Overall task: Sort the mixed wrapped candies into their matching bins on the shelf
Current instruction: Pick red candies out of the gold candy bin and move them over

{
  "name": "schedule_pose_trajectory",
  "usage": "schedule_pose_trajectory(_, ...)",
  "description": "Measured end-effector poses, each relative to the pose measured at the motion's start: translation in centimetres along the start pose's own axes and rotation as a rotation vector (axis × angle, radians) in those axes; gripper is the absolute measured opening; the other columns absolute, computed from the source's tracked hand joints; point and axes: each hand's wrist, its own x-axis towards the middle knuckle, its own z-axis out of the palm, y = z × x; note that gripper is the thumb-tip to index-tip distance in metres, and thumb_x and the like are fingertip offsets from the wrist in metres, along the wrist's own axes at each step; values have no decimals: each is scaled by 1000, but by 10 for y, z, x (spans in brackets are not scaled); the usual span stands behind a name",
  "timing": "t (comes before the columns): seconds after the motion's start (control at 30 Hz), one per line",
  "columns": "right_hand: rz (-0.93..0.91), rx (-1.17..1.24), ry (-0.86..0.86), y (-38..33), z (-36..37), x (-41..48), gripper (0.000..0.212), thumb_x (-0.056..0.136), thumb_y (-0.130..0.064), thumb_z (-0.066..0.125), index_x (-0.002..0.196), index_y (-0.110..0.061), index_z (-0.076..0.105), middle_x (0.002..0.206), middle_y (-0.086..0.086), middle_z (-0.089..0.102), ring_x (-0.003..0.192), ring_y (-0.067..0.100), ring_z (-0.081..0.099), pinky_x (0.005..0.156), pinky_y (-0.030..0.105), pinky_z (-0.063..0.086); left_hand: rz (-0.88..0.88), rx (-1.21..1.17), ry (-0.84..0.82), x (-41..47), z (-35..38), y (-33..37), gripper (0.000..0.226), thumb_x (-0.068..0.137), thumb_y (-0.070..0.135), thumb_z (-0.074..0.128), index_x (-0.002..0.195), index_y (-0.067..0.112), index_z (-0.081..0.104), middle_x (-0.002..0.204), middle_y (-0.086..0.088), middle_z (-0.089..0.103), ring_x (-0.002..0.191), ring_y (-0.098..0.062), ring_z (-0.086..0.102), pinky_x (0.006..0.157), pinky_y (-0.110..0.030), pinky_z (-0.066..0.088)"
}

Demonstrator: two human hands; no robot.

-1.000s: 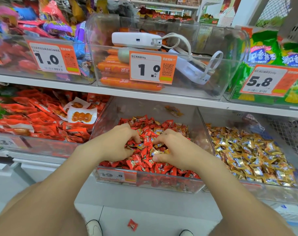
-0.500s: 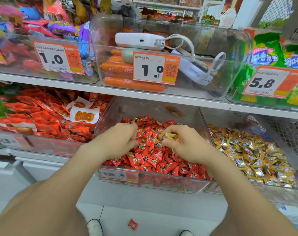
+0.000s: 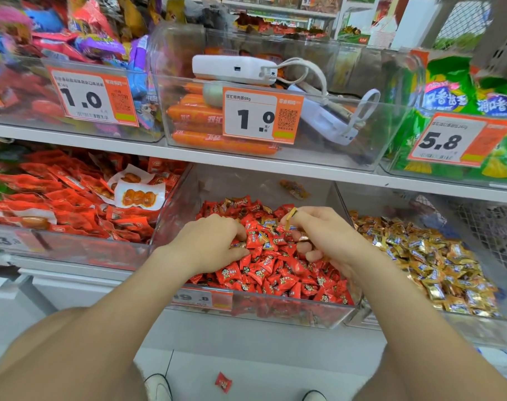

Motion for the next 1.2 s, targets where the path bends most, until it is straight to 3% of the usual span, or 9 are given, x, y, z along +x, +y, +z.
schedule_pose_trajectory(0.1, 14, -46, -18, 2, -1, 1, 18, 101, -20, 60, 108, -8, 72, 79, 6, 63, 57, 14, 47, 43, 22, 36, -1, -6, 26, 4, 2, 2, 33, 97, 53, 66, 125, 38, 70, 119, 8, 70, 115, -21, 63, 85, -38, 52)
schedule_pose_trajectory(0.23, 33, -93, 16, -2, -2, -2, 17, 93, -24, 60, 95, -13, 74, 75, 2, 57, 53, 14, 43, 42, 23, 33, -38, -62, 54, 5, 1, 3, 16, 93, 43, 62, 91, 31, 72, 91, 11, 69, 93, -22, 67, 73, -35, 51)
schedule_pose_trajectory(0.37, 66, -59, 10, -7, 0, -3, 21, 89, -30, 53, 75, -18, 62, 72, 4, 45, 49, 15, 32, 43, 22, 23, -140, -187, 141, 0, -10, 4, 42, 94, 47, 44, 67, 16, 53, 66, 0, 60, 67, -26, 60, 63, -34, 44)
schedule_pose_trajectory(0.5, -65, -214, 8, -5, 10, -5, 46, 104, -46, 58, 71, -15, 64, 62, 3, 55, 49, 16, 44, 42, 24, 35, -223, -247, 326, -2, -15, -6, 57, 98, 53, 48, 61, 10, 52, 53, -4, 55, 57, -30, 58, 57, -34, 44)
schedule_pose_trajectory(0.67, -275, -444, 70, -5, 22, 10, 21, 102, -29, 65, 89, -20, 80, 75, -5, 77, 53, 9, 62, 56, 25, 49, -217, -295, 308, 4, -7, -32, 20, 102, 21, 52, 108, 18, 71, 88, -6, 73, 79, -27, 71, 73, -41, 60)
schedule_pose_trajectory(0.73, -328, -557, 76, -6, 25, 15, 20, 97, -20, 62, 105, -30, 77, 77, -11, 73, 58, 12, 67, 58, 23, 50, -180, -266, 276, 5, -5, -36, 32, 101, 11, 51, 123, 25, 70, 112, -4, 76, 102, -27, 72, 90, -47, 61)
schedule_pose_trajectory(0.83, -359, -739, 19, -8, 29, 18, 23, 92, -22, 60, 102, -33, 78, 78, -19, 66, 64, 9, 65, 67, 23, 49, -133, -197, 203, 6, -3, -41, 43, 96, 0, 56, 115, 36, 71, 117, 6, 72, 108, -19, 70, 91, -45, 60)
schedule_pose_trajectory(1.03, -281, -1101, -162, -3, 30, 35, 43, 95, -44, 66, 137, -40, 63, 130, 3, 68, 120, 29, 65, 102, 47, 55, -59, -100, 195, 12, 2, -36, 18, 110, 37, 49, 110, 24, 61, 105, 2, 61, 96, -22, 61, 83, -47, 55)
schedule_pose_trajectory(1.2, -219, -1158, -285, -5, 20, 39, 43, 95, -36, 73, 137, -40, 64, 99, -8, 54, 119, 22, 59, 103, 41, 52, -27, 70, 172, 31, 11, -38, 31, 107, 22, 56, 138, 26, 55, 123, -5, 54, 104, -33, 65, 73, -43, 53)
